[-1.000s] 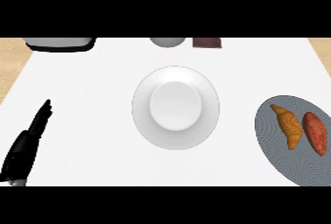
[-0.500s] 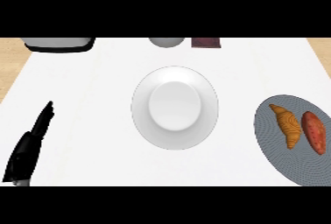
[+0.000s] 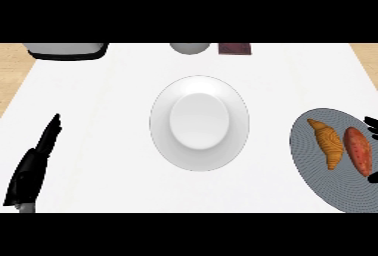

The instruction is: Pick the sweet potato from the placemat and place it in the plate

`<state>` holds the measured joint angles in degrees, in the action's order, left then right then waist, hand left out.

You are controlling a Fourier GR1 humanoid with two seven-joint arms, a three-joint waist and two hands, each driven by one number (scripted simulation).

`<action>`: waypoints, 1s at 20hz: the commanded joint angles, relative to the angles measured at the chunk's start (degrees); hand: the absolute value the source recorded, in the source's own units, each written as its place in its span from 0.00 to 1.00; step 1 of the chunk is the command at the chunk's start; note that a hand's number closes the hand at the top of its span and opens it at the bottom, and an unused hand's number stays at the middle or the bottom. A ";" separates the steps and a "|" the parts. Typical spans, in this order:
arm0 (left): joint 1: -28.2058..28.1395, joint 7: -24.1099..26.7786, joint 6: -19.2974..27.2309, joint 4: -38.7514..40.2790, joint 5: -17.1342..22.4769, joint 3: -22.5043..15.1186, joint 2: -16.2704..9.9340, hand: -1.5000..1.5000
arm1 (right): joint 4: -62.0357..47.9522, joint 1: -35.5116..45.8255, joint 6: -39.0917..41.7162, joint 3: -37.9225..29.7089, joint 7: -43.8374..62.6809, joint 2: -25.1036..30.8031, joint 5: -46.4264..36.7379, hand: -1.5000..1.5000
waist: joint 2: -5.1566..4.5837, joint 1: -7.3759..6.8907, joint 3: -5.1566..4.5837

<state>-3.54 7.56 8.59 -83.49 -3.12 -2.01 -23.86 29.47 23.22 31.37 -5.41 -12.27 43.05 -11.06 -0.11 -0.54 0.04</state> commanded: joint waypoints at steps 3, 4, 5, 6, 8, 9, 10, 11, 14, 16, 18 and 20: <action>0.90 2.10 -1.72 2.13 -2.29 2.13 1.90 0.50 | -5.43 2.43 -0.21 -0.40 -3.43 -1.96 -3.36 0.00 | -0.02 0.06 0.00; -5.74 0.28 -0.47 -6.15 -3.25 0.59 2.42 0.50 | -3.09 2.31 -0.83 -0.91 0.02 -2.29 -2.46 0.00 | 0.10 -0.06 -0.01; 3.70 0.63 -1.79 3.66 -2.07 2.00 2.62 0.50 | -6.77 2.88 -3.74 0.90 -4.53 -4.91 -5.20 0.00 | -0.14 0.00 0.02; -0.36 0.00 -0.85 -1.34 -3.78 2.53 2.64 0.50 | -5.74 2.33 -1.84 -0.05 -5.22 -3.01 -4.97 0.00 | 0.01 0.03 0.00; -4.02 -2.14 -2.45 -6.17 -2.35 1.14 2.49 0.50 | -7.58 2.82 -2.02 -2.56 -8.44 -2.84 -2.52 1.00 | 0.00 -0.34 0.05; -0.96 -4.77 -2.29 -6.31 -3.69 1.74 1.83 0.50 | -9.86 4.05 -4.08 -1.51 -9.49 -4.31 -4.71 1.00 | -0.09 -0.35 0.06; -0.16 -1.62 -2.99 -1.45 -3.58 2.11 3.15 0.50 | -11.45 3.90 -4.01 -1.88 -11.25 -3.50 -5.17 1.00 | -0.12 -0.19 0.04; 0.48 -2.47 -4.00 -2.86 -1.80 4.05 1.99 0.50 | -12.90 4.81 -5.95 -1.52 -12.04 -4.94 -6.05 1.00 | -0.17 -0.41 0.07; -3.33 -1.58 -2.76 -5.40 -4.90 2.41 4.45 0.50 | -11.21 5.53 -6.46 -1.71 -10.86 -4.57 -6.53 1.00 | -0.02 -0.21 0.02; -1.55 -1.54 -4.17 -2.80 -2.81 4.56 1.93 0.50 | -3.42 2.13 -13.98 1.38 -5.83 -4.44 -9.10 1.00 | 0.48 1.03 -0.17; -2.07 -1.83 -3.31 -3.08 -3.30 3.43 3.17 0.50 | -2.83 3.62 -23.60 4.83 -0.14 -7.07 -14.13 1.00 | 0.59 0.53 -0.28; -1.83 -1.79 -2.87 -2.53 -3.63 4.08 2.65 0.50 | -0.22 1.78 -30.72 7.89 2.74 -7.03 -18.57 1.00 | 1.00 1.56 -0.50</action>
<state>-5.42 6.21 5.60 -86.28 -6.75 1.43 -20.86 25.59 26.35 11.69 -2.25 -15.60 37.62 -23.20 0.58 0.08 -0.49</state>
